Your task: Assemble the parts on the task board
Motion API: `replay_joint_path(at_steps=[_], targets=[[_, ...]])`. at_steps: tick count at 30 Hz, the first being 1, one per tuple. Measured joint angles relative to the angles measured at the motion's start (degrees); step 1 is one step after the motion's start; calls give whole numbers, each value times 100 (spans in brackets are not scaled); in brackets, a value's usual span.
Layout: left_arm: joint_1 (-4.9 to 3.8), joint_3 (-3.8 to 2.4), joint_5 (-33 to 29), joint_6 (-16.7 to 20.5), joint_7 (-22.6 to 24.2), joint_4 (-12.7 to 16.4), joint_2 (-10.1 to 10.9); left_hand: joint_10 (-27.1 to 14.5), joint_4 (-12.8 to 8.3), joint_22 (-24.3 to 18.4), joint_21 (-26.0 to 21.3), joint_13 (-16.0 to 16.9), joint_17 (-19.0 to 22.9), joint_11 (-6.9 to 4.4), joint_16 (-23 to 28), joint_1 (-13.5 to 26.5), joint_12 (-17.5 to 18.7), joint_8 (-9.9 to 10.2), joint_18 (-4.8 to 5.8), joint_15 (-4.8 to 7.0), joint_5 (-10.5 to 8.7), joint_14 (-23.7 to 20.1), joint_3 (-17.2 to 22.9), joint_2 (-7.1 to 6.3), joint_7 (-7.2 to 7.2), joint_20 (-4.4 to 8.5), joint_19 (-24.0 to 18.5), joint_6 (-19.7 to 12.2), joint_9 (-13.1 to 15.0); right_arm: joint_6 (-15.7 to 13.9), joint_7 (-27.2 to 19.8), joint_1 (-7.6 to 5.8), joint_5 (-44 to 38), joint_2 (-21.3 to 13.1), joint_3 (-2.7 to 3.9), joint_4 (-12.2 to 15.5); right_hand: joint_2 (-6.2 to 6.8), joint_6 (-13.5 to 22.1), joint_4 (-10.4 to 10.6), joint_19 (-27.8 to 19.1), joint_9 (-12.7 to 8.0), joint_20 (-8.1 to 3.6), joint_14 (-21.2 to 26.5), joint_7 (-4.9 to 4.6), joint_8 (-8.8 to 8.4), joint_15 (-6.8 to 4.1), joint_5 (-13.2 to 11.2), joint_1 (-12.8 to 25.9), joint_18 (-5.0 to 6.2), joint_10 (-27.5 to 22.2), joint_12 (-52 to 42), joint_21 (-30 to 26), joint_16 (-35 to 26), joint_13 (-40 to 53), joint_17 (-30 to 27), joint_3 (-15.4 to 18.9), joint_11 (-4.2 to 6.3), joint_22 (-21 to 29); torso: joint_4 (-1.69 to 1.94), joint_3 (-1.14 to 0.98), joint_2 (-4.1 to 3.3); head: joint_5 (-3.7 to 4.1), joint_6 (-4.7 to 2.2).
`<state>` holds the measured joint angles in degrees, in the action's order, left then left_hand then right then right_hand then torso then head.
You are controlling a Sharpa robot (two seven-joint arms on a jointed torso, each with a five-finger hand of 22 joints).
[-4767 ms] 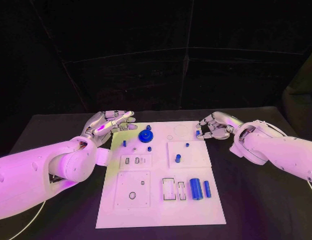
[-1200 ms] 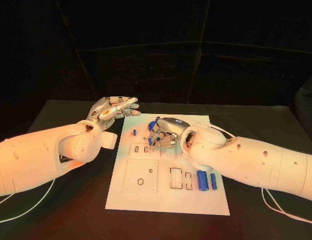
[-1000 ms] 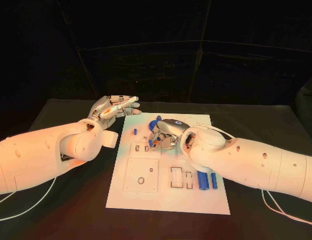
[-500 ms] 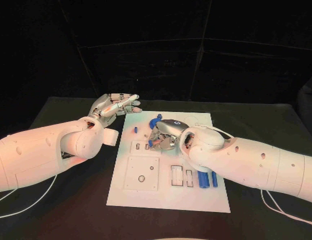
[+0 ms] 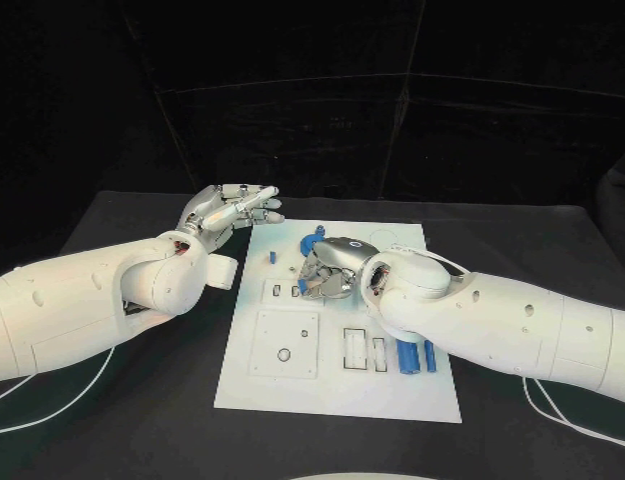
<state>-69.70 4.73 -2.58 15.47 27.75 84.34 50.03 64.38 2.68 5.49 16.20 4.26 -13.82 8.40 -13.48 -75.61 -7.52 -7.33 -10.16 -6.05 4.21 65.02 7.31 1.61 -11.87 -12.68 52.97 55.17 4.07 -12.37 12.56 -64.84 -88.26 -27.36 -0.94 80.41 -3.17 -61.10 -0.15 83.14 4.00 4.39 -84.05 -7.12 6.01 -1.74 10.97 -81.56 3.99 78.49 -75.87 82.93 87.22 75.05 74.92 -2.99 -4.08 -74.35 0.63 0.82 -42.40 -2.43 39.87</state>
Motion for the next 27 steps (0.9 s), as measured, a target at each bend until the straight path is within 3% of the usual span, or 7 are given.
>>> replay_joint_path(at_steps=[16,27], targets=[[0,1,0,-4,-10,-9,0,0,0,1,0,1,-4,0,0,0,0,0,0,0,0,0,0,0,0,0,0,0,0,55,45,7,-75,-32,1,73,51,1,1,0,0,0,0,-1,-4,0,0,83,0,0,6,0,-1,-12,-1,-40,0,14,0,2,0,-3,20],[0,1,0,-7,-18,-13,0,0,0,1,0,-2,-3,0,0,0,21,0,0,0,0,0,0,0,0,0,0,0,0,50,84,14,-112,-38,-4,90,119,186,29,0,-14,0,0,-100,-106,0,1,244,0,2,138,0,-1,-10,-1,-98,1,38,0,3,1,3,17]])
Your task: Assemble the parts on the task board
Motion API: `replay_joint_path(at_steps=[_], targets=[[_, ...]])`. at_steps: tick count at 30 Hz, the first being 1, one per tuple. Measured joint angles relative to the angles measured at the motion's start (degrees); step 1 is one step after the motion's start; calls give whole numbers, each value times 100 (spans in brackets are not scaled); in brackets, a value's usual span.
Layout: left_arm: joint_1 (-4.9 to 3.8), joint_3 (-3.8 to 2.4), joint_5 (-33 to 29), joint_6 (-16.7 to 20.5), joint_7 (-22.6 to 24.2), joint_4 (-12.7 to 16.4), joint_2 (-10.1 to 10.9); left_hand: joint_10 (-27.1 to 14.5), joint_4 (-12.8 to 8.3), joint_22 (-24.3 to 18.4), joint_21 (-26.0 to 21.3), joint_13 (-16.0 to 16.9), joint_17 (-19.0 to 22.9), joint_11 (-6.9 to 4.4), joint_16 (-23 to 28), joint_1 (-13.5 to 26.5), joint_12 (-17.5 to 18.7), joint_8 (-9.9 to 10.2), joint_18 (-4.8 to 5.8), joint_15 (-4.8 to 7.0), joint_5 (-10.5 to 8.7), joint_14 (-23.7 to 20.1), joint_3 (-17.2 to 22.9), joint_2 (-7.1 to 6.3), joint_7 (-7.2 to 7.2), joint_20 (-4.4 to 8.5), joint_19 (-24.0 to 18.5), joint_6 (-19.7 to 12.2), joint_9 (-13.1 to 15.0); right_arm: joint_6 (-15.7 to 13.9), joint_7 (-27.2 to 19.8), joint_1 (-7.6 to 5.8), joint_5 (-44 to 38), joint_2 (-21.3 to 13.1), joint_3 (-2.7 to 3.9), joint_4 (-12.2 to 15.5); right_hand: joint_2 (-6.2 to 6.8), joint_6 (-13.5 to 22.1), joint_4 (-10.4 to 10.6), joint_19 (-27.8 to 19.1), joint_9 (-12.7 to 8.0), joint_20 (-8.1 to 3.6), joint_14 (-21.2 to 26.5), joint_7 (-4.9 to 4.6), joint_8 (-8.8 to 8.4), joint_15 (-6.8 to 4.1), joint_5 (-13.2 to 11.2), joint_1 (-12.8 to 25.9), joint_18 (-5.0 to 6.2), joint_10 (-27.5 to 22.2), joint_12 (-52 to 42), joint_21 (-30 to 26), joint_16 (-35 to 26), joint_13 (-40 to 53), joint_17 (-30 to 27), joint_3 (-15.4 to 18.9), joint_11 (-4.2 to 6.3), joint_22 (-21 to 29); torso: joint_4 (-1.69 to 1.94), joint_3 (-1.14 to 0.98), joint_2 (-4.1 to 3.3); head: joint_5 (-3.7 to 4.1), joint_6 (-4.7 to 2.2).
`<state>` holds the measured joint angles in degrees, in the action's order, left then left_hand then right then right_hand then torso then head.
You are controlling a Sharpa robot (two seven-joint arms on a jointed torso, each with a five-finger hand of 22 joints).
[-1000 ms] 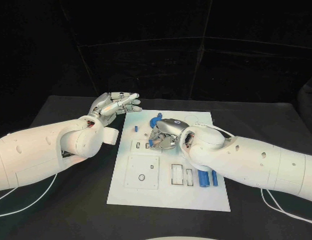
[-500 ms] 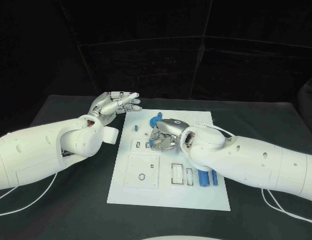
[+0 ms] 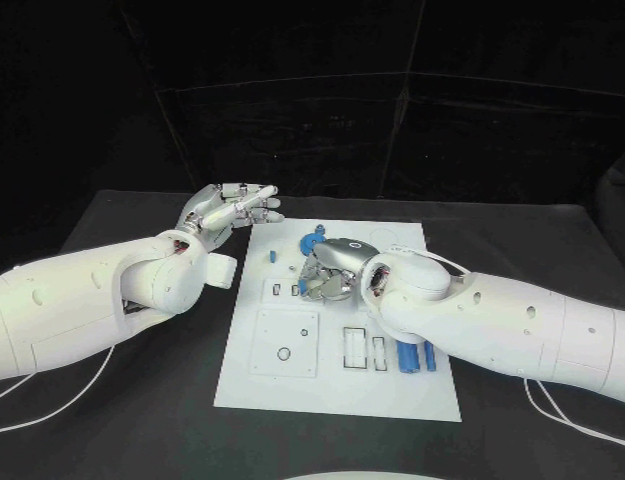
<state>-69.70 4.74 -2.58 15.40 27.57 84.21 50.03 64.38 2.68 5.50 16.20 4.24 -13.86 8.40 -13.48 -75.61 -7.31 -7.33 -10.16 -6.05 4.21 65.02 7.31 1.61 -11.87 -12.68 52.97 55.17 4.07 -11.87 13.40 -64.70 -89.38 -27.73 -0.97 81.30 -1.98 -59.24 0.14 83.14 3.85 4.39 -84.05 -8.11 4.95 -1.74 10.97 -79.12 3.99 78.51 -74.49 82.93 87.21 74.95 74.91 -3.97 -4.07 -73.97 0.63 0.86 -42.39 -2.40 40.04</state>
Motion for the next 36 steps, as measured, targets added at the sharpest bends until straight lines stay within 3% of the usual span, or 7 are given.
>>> replay_joint_path(at_steps=[7,10,15,29,32,36], targets=[[0,0,0,-2,-7,-2,0,0,0,0,0,-3,-5,0,0,0,0,0,0,0,0,0,0,0,0,0,0,0,0,-17,23,3,-14,0,-2,1,96,161,9,-21,-4,21,0,-52,-54,41,2,96,0,29,83,0,0,-20,0,-21,70,10,0,0,1,0,0],[0,0,0,-4,-11,-2,0,0,0,0,0,-3,-5,0,0,0,0,0,0,0,0,0,0,0,0,0,0,0,0,-28,32,5,-17,0,-3,2,134,201,25,-21,-5,21,0,-67,-74,42,1,134,0,-12,128,0,0,-62,0,-37,29,16,0,0,1,2,0],[0,0,0,-5,-17,-1,2,0,0,1,0,-2,-4,0,0,0,0,0,0,0,0,0,0,0,0,0,0,0,0,-42,48,8,-22,1,-6,4,206,286,48,-20,-4,63,1,-81,-74,82,-261,206,0,-53,160,0,0,-98,0,-60,29,21,0,0,0,4,-4],[0,0,0,-16,-43,-9,3,0,0,-4,0,-1,-5,0,0,0,0,0,0,0,0,0,0,0,0,19,19,0,0,-211,71,21,-46,-101,-10,159,422,691,258,-35,-3,117,1,-153,-100,123,-311,419,1,-258,401,0,-41,-351,-1,155,-53,45,1,-3,0,7,-7],[0,1,17,-28,-83,-17,5,1,-48,11,63,-15,-101,-1,-86,21,43,39,1,77,0,227,48,-21,0,65,232,0,-3,-344,43,24,-56,-274,-10,347,516,788,309,-42,-3,124,1,-173,-100,165,-279,513,0,-320,444,-23,-41,-399,-1,268,-74,57,0,-7,0,-8,-8],[0,1,180,-35,-252,-21,36,178,-48,150,381,0,-419,-118,-545,206,40,39,1,270,0,922,48,-91,98,268,780,98,0,-550,-91,24,-17,-690,-9,742,536,817,354,-62,-3,144,1,-185,-100,165,-226,532,1,-330,444,-25,-69,-412,4,345,-84,85,-2,-8,5,-23,-21]])
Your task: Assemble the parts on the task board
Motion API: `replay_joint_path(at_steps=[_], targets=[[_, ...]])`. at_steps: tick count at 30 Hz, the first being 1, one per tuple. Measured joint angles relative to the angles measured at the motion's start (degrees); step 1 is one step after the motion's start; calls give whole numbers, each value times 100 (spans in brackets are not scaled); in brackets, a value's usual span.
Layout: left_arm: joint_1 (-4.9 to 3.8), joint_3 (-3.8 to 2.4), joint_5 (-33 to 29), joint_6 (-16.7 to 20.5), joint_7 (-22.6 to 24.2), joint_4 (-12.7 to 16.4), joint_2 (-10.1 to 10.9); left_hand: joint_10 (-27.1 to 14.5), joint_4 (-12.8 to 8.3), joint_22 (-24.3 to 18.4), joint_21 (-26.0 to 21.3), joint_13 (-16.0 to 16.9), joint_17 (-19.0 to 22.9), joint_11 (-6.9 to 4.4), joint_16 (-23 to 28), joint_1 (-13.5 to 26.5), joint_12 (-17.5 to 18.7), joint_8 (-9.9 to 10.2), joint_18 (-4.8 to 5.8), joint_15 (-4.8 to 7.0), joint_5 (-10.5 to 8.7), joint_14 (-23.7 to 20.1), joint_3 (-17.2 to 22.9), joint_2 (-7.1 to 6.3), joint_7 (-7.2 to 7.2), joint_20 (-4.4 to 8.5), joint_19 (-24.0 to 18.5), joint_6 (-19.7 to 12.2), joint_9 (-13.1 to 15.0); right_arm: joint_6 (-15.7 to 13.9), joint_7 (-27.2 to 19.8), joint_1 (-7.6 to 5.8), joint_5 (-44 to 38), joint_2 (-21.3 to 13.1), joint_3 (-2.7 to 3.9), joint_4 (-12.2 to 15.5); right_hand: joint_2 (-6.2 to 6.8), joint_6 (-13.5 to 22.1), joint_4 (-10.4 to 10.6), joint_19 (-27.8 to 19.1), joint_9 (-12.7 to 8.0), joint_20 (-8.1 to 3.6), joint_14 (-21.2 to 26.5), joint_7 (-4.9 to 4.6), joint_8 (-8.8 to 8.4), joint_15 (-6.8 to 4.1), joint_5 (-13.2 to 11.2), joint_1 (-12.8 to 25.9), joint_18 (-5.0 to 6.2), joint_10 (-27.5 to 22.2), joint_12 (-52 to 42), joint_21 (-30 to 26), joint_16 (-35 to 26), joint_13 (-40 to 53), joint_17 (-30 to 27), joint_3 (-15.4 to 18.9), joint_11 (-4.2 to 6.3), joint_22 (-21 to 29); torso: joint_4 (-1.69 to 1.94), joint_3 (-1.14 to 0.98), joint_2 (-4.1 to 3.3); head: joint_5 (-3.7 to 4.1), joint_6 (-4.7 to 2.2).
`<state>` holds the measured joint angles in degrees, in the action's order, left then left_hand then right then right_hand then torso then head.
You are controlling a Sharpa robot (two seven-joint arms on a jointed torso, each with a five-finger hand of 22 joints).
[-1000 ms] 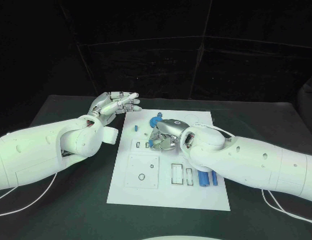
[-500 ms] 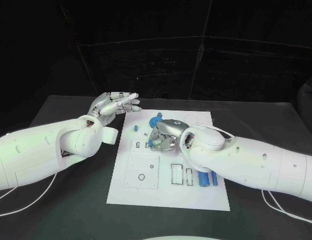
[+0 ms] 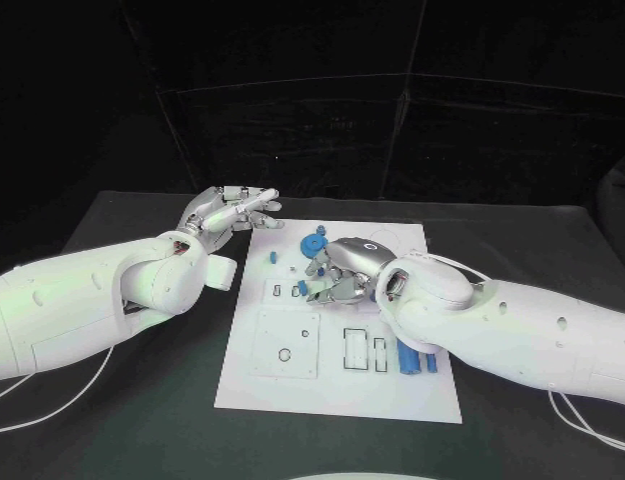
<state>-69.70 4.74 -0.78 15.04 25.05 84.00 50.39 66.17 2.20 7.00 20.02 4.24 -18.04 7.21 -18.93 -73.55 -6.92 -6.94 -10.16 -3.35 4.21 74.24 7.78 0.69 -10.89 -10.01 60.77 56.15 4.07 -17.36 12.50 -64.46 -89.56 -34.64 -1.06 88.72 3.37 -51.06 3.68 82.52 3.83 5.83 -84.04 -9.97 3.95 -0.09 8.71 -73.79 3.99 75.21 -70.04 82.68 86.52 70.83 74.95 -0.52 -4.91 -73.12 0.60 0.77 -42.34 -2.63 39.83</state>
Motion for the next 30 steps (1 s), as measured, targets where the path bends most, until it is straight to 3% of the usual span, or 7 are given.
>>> replay_joint_path(at_steps=[4,10,13,17,20,23,30], targets=[[0,0,393,15,-433,-6,39,441,48,226,476,134,-686,-193,-932,169,-208,-86,1,237,-25,759,-48,-60,171,256,652,215,40,-124,-224,-76,195,-499,0,392,63,41,25,-73,6,51,0,0,0,0,175,-64,0,-105,97,-133,-108,-98,0,43,2,195,-10,1,18,-18,-15],[-8,0,1188,-40,-1380,-8,90,1108,271,715,1335,777,-4504,-529,-4803,494,-1032,-367,1,483,-40,972,-271,-86,402,592,1330,488,191,-209,-516,-332,704,-981,8,659,6,42,43,-184,20,39,0,0,67,0,277,-194,0,-216,218,-263,-212,-233,-1,75,12,445,-30,-25,68,-53,-9],[-90,2,1820,-237,-2104,0,81,1007,532,1033,1781,1431,-5531,-581,-5800,746,-1738,-563,1,530,-46,981,-479,28,445,661,1294,444,310,-234,-647,-525,1081,-1245,10,712,-2,42,43,-216,20,30,0,0,69,0,279,-202,0,-225,228,-287,-243,-269,-1,75,21,502,-36,-46,112,-66,3],[-190,-4,2704,-640,-3039,6,-15,739,918,1836,2565,2255,-5691,-619,-6508,1012,-2655,-865,0,591,-46,981,-836,101,528,661,1308,361,475,-260,-749,-702,1503,-1454,22,686,-30,42,57,-216,27,30,0,0,99,0,304,-230,0,-225,266,-321,-284,-294,-1,89,21,558,-40,-71,176,-93,34],[-260,-3,3356,-953,-3695,-25,-152,524,1150,4125,4358,3341,-5691,-653,-6860,1004,-3765,-1205,349,595,-46,979,-1121,189,536,709,1855,200,664,-267,-797,-785,1740,-1510,22,605,-53,42,57,-257,26,30,0,0,99,0,304,-253,-1,-245,266,-327,-311,-314,-2,88,41,591,-45,-87,217,-109,44],[-338,-1,3903,-1200,-4236,-135,-351,535,1290,4588,4742,4313,-5691,-670,-6867,929,-4716,-1556,352,602,-45,972,-1308,264,573,723,1841,152,869,-268,-808,-830,1899,-1544,22,521,-53,42,77,-274,26,14,0,0,121,0,304,-253,-1,-266,303,-375,-350,-340,-2,118,21,663,-47,-109,254,-122,64],[-399,-2,4686,-1574,-5065,-339,-742,775,1410,5550,5423,5264,-5690,-719,-7075,1012,-5617,-2107,488,693,-111,981,-1685,347,669,750,2010,-8,1242,-256,-761,-859,2072,-1543,20,448,-53,20,160,-318,31,11,0,22,166,0,328,-253,-1,-265,304,-454,-417,-381,-2,254,21,790,-63,-149,302,-154,87]])
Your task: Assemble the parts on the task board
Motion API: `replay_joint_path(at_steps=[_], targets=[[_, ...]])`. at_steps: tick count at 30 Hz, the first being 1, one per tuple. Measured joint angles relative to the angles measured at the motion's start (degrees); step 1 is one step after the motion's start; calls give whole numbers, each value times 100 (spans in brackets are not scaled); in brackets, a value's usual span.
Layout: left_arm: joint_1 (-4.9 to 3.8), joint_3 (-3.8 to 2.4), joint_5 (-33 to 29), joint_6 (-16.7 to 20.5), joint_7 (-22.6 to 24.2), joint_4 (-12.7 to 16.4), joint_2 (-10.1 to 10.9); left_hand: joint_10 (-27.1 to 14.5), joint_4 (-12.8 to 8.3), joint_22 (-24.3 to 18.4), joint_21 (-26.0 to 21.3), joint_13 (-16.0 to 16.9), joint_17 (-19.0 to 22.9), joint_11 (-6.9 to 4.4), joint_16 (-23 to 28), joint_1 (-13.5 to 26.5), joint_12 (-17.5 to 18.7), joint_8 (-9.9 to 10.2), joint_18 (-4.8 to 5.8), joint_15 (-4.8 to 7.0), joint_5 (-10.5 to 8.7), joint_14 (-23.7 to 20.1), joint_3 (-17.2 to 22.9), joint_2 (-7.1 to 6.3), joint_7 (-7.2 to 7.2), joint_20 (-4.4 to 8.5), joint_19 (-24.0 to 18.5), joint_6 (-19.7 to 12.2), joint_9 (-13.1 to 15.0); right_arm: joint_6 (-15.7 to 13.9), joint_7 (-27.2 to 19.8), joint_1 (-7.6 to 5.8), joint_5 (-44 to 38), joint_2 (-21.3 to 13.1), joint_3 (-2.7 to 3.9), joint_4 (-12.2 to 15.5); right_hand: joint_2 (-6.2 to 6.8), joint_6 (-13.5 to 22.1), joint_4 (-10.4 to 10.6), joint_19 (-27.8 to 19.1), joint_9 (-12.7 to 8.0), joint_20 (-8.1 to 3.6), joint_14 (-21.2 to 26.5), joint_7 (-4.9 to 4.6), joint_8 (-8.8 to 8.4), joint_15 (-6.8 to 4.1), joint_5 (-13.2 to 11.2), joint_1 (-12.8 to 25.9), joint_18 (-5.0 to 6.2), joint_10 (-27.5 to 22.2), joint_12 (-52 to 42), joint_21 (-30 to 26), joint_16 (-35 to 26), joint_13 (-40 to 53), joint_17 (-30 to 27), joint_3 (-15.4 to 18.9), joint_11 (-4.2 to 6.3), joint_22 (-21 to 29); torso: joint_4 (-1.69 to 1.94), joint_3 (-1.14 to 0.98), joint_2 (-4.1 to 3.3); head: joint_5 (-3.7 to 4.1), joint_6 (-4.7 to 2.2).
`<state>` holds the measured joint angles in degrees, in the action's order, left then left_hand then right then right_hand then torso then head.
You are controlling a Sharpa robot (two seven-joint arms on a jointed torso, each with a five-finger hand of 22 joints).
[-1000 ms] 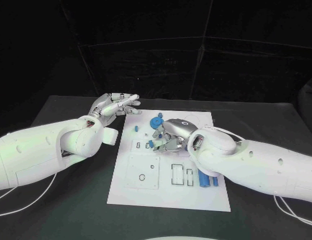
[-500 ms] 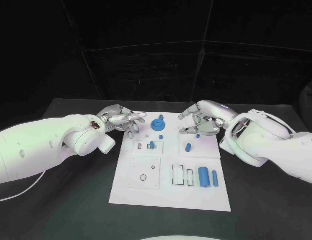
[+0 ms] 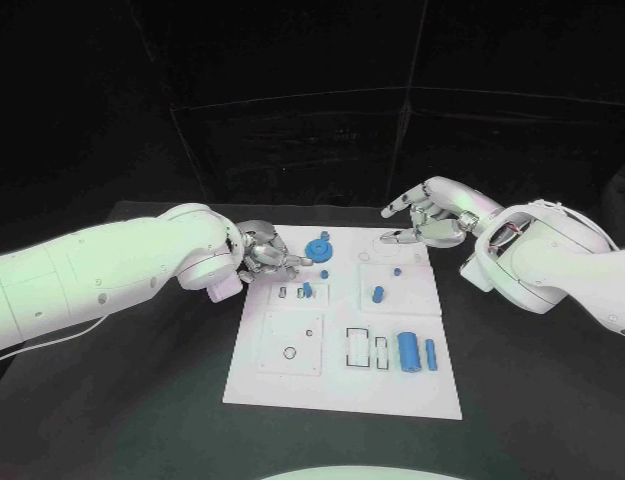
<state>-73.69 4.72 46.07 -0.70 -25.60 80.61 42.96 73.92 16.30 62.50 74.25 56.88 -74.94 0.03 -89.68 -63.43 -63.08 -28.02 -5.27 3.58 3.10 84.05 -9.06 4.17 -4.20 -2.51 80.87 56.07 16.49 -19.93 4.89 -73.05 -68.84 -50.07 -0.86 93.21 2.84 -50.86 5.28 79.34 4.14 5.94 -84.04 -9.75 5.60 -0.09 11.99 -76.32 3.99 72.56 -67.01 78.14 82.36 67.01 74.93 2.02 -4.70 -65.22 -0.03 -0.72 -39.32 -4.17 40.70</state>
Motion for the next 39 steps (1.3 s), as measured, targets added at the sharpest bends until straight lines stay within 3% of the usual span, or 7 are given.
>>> replay_joint_path(at_steps=[4,9,11,15,30,39], targets=[[-10,3,207,-140,-295,-61,-159,52,22,288,192,235,0,-44,-14,81,-217,-204,0,0,0,0,-159,12,12,36,46,-29,145,9,48,-8,37,0,-1,-17,26,0,34,0,0,0,0,0,0,0,0,26,0,0,0,0,0,-4,0,34,0,17,-5,-6,3,-5,1],[-13,17,341,-264,-520,-137,-322,73,15,512,321,298,1,-65,-14,107,-277,-379,0,21,0,-20,-263,40,54,53,105,-70,283,21,108,-13,57,2,-1,-33,32,0,40,0,-1,0,0,0,20,0,33,32,0,0,0,-28,-21,-4,0,40,0,26,-4,-7,4,24,6],[-19,28,376,-308,-574,-163,-378,72,6,581,368,298,1,-65,-14,107,-278,-441,90,38,0,-4,-300,40,73,59,111,-90,327,25,127,-14,61,4,-1,-37,32,0,55,0,-1,0,0,0,20,0,33,32,0,0,0,-28,-21,-10,-1,55,0,25,-3,-7,2,29,9],[-25,63,448,-416,-677,-230,-477,72,-9,651,403,298,1,-65,-14,107,-278,-529,90,41,0,0,-348,40,91,59,111,-131,408,33,161,-16,68,9,-1,-43,32,0,55,0,-1,0,0,0,20,0,33,32,0,0,0,-29,-21,-16,-1,55,0,47,0,-3,-2,31,28],[-48,95,555,-656,-826,-331,-649,72,-34,749,459,297,2,-65,-14,53,-282,-661,89,41,0,0,-404,93,103,78,129,-203,530,55,221,-18,74,42,-1,-74,32,-21,77,-21,3,-21,0,21,54,0,101,32,0,0,0,-50,-48,-27,-1,77,0,62,4,11,-9,21,71],[-56,100,573,-706,-840,-357,-696,103,-93,794,480,365,2,-96,-14,-121,-350,-842,89,41,0,0,-408,181,104,78,129,-246,659,72,234,-18,75,69,-1,-98,31,-21,94,-20,3,-21,0,21,54,0,133,32,0,0,0,-50,-48,-33,-2,93,0,81,7,14,-9,29,90]])
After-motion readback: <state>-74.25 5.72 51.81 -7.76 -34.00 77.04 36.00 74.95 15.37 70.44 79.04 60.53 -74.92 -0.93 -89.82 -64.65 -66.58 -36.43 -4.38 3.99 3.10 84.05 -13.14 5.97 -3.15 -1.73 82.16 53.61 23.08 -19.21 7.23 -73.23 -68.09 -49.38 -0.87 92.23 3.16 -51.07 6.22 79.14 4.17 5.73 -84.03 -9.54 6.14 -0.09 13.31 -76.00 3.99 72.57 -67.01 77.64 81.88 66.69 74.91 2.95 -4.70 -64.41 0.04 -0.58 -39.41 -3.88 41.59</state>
